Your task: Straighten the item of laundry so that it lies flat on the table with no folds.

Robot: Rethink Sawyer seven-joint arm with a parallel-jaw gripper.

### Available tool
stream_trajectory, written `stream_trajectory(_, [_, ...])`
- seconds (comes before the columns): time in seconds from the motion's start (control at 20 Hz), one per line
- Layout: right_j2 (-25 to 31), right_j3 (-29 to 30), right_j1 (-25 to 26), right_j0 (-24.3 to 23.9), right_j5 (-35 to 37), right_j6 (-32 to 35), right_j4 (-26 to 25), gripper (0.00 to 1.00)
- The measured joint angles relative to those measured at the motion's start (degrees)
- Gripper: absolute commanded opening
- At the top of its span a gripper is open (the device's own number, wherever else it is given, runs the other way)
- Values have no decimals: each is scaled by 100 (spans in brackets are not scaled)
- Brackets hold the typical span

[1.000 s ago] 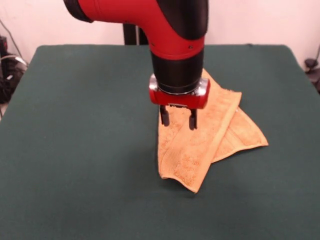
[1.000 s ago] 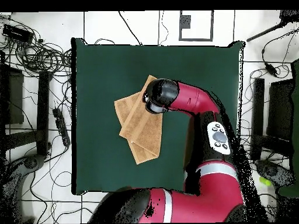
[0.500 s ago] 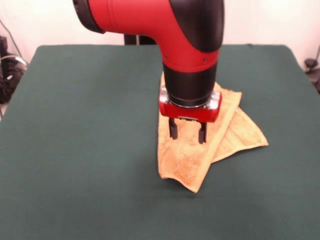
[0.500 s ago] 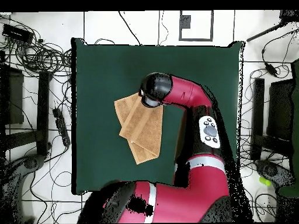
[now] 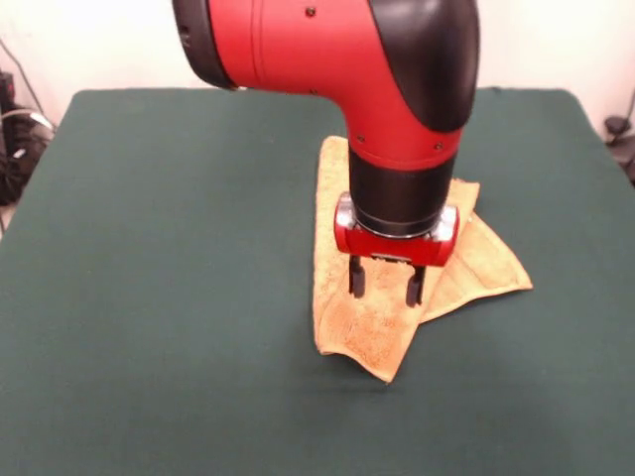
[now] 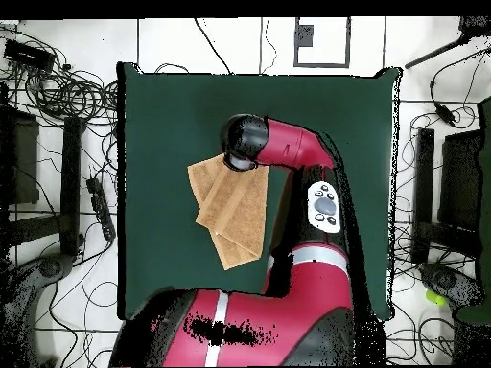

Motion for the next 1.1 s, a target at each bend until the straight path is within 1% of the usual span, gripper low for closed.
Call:
stream_trajectory(0.35, [-128, -266, 256, 155, 0, 124, 144, 100])
stream_trajectory(0.8, [-245, -512, 417, 363, 0, 624, 411, 100])
stream_trajectory(1.1, [-271, -903, 655, 410, 1, 858, 519, 100])
